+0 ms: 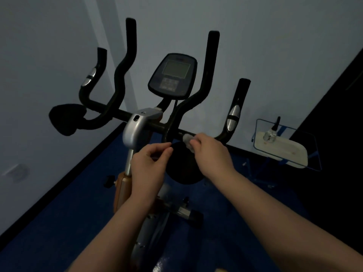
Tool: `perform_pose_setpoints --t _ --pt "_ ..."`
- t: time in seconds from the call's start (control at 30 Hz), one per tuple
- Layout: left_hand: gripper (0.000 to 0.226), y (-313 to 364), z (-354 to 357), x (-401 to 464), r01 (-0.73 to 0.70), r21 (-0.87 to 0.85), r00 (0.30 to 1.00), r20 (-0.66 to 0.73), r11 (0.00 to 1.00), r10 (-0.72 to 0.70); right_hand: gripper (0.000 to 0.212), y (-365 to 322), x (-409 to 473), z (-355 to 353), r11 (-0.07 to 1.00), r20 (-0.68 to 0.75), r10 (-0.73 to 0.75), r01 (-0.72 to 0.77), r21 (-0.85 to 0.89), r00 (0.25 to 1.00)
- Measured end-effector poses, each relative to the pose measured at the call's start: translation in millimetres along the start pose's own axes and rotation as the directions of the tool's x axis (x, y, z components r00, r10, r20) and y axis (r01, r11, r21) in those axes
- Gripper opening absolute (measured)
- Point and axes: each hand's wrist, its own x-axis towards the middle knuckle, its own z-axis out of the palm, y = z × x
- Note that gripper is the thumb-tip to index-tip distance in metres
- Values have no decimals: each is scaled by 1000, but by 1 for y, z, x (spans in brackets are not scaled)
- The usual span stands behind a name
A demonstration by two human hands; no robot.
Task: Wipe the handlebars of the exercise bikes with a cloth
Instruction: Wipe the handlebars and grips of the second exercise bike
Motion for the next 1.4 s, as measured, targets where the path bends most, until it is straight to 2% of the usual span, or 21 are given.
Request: perform_pose_setpoints --t 0.1,0.17,0.23,0.37,0.43,0.57,0.67,0.7,0.77,0.87,0.93,1.0,1.07,1.13,1.23,1.33,1.4 --pt "14 -2 1 -7 8 -7 1000 -12 1000 -8 25 7 -36 6 994 -89 19 -9 112 996" --pt "14 -3 0 -10 1 -10 1000 -12 1000 -1 25 11 -62 3 981 -73 59 -44 191 996" --pt "15 -5 -1 -8 2 -9 1000 0 1000 -2 22 16 -69 -6 982 -54 48 -37 185 997" --pt "14 -4 -2 1 10 -18 999 37 1000 -9 10 16 -35 -26 952 -228 -184 231 201 956" --pt "15 -3 -3 1 25 -37 999 43 999 -23 16 12 -15 -18 938 -159 -316 333 92 935" --pt "17 -1 -6 0 68 -101 994 94 993 -58 16 23 -29 -4 881 -80 -472 467 -77 878" --pt "19 -1 -8 2 102 -156 989 122 982 -83 15 21 -23 -23 827 83 -546 552 -106 834" --pt "19 -1 -9 2 106 -170 988 132 980 -84 16 13 -15 -27 841 93 -529 535 -78 844" --pt "20 -2 -10 3 124 -206 982 163 971 -91 17 -3 -4 -20 869 21 -495 495 -10 869" --pt "20 -2 -13 1 235 -300 960 223 925 -171 18 -11 -12 3 871 -69 -490 485 -81 869" --pt "22 -6 -15 2 341 -377 932 258 861 -256 16 -5 -24 4 797 40 -575 570 -201 817" --pt "23 -9 -17 3 380 -403 920 255 833 -296 15 -4 -29 -10 678 286 -637 697 -234 716" --pt "23 -9 -16 1 360 -383 929 234 851 -288 19 -2 -21 -24 643 444 -597 729 -234 668" --pt "22 -6 -14 -3 298 -342 949 202 891 -240 20 -2 -14 -26 678 372 -587 688 -260 719" --pt "20 -2 -8 -11 190 -261 980 115 946 -165 17 -2 -22 -16 763 179 -561 589 -267 808" --pt "16 -3 -1 -16 105 -162 995 20 981 -103 16 7 -33 -14 731 266 -599 652 -201 755" --pt "14 -5 6 -15 30 -71 999 -16 997 -31 14 12 -28 -35 810 323 -547 586 -32 773"
